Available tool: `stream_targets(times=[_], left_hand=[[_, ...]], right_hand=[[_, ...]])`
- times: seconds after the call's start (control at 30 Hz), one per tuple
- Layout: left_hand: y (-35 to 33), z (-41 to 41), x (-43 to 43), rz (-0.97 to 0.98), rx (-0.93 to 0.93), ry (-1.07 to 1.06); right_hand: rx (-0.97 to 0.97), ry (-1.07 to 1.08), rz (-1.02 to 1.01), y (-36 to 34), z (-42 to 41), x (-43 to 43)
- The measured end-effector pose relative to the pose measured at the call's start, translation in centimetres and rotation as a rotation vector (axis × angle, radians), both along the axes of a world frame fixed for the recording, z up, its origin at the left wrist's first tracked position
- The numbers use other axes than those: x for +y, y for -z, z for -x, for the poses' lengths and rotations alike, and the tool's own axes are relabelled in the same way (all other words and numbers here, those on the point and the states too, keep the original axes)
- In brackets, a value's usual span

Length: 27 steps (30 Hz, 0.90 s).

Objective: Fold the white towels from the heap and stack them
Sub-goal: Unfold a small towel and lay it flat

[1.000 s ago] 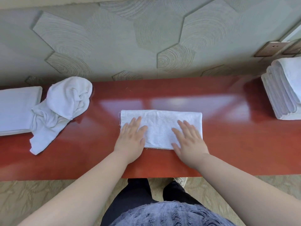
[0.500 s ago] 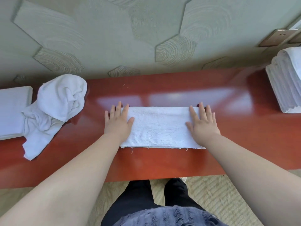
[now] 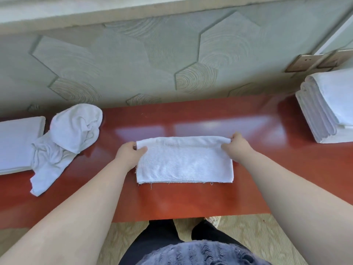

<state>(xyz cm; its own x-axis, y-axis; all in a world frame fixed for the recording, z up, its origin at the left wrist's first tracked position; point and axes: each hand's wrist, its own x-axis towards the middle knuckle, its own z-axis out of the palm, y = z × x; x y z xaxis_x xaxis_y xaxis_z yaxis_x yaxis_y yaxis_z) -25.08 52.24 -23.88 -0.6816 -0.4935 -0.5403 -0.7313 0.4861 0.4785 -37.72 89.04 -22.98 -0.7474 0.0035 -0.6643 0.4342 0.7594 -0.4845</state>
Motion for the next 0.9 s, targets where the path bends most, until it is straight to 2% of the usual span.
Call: stream_targets(times=[0.07,0.13,0.23,0.3,0.47,0.6,0.9], left_hand=[[0.1,-1.4,1.3,0.032,-0.028,0.036],[0.3,-2.6,3.0,0.067,-0.056,0.023],[0.2,-3.9,5.5,0.111,-0.017,-0.111],[-0.1,-4.5,6.9,0.063,0.054,-0.203],[-2.8,-3.3,9.1,0.016,0.173,-0.113],[-6.2,0.1,11.8,0.006,0.284,-0.029],[-12.2,10.4,25.3,-0.207,0.486,0.096]], right_hand=[[-0.068,0.128,0.082,-0.1,-1.5,0.4],[-0.093,0.13,0.069,0.7,-3.2,0.9],[-0.083,0.086,0.084,1.1,-4.7,1.2],[-0.059,0.099,0.131,0.4,-4.9,1.4],[0.165,0.054,0.072,-2.6,-4.3,2.8],[0.336,0.11,0.025,-6.3,-2.9,5.8],[0.619,0.263,-0.002,-14.4,2.8,20.1]])
